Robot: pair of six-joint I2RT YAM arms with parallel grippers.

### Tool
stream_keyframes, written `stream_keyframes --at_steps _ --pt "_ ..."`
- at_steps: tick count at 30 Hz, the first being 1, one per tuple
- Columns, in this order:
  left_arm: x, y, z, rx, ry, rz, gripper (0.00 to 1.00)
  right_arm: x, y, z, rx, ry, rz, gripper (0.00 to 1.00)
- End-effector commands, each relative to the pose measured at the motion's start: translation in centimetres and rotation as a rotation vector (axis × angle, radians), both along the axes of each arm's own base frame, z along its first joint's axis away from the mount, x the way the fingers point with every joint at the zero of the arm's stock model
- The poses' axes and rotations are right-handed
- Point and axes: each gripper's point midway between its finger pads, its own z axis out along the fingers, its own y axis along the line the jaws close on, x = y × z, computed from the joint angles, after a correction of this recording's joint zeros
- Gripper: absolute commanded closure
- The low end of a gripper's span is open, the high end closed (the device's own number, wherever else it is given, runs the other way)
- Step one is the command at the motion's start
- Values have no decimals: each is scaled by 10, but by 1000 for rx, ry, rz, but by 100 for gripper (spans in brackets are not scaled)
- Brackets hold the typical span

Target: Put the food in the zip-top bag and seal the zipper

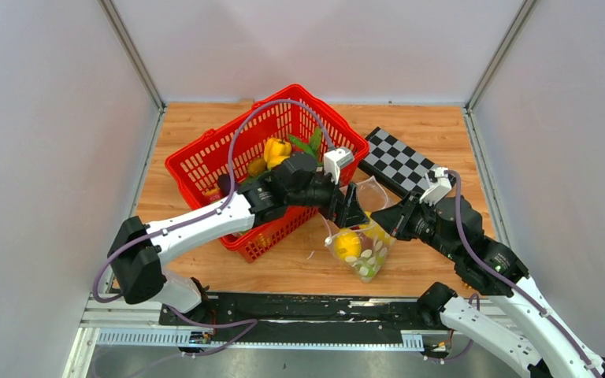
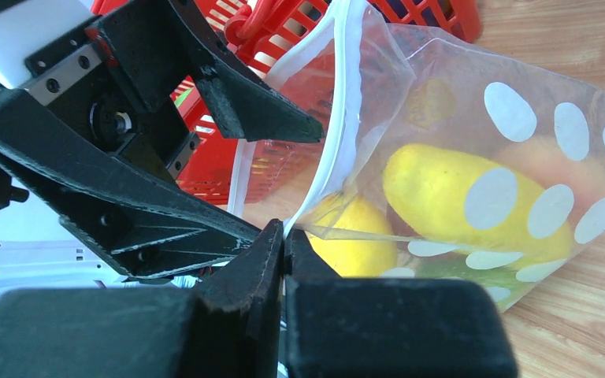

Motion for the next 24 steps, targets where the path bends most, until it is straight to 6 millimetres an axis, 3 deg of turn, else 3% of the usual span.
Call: stream_keyframes --at_steps 1,6,11,17,24 --pt "1 2 49 -58 -105 -4 3 6 3 16 46 -54 -11 99" --pt "11 21 60 25 -193 51 3 6 1 14 35 -51 -17 99" --pt "34 50 65 156 -300 176 0 6 -1 12 22 -52 -22 99" --pt "78 98 62 333 -395 457 0 9 -3 10 -3 -49 -30 99" --pt "130 161 61 354 -335 767 0 11 1 12 -6 -44 -24 99"
